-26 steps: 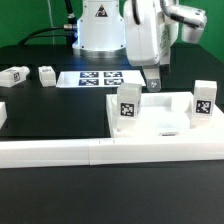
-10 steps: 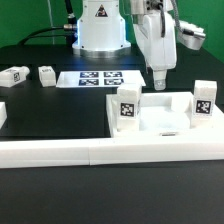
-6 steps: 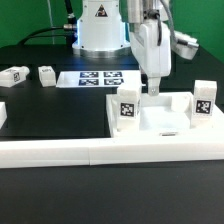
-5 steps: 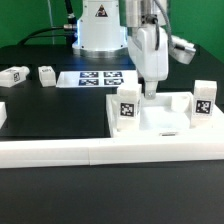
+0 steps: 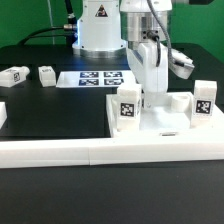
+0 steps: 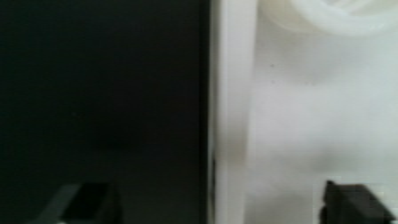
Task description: Assemble square table
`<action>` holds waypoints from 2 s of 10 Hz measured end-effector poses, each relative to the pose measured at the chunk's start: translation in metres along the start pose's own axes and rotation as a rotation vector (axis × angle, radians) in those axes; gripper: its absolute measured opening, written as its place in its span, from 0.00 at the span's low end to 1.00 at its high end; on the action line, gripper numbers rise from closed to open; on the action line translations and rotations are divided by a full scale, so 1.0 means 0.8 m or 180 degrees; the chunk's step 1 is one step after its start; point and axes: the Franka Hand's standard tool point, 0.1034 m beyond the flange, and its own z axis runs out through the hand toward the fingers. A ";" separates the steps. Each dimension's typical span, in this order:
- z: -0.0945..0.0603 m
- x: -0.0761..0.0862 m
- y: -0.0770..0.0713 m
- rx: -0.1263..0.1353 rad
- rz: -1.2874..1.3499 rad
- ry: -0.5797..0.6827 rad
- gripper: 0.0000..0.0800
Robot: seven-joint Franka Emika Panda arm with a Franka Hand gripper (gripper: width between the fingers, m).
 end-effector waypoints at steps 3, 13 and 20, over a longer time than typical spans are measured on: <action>0.000 0.000 0.000 0.0000 0.0000 0.0000 0.24; 0.000 0.001 0.000 0.0001 0.0006 0.0002 0.07; -0.003 0.081 0.035 0.0141 -0.1431 0.0325 0.07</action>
Offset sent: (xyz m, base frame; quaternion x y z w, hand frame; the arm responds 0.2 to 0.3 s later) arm 0.0000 0.0000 0.0000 0.0000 0.0000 0.0000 1.0000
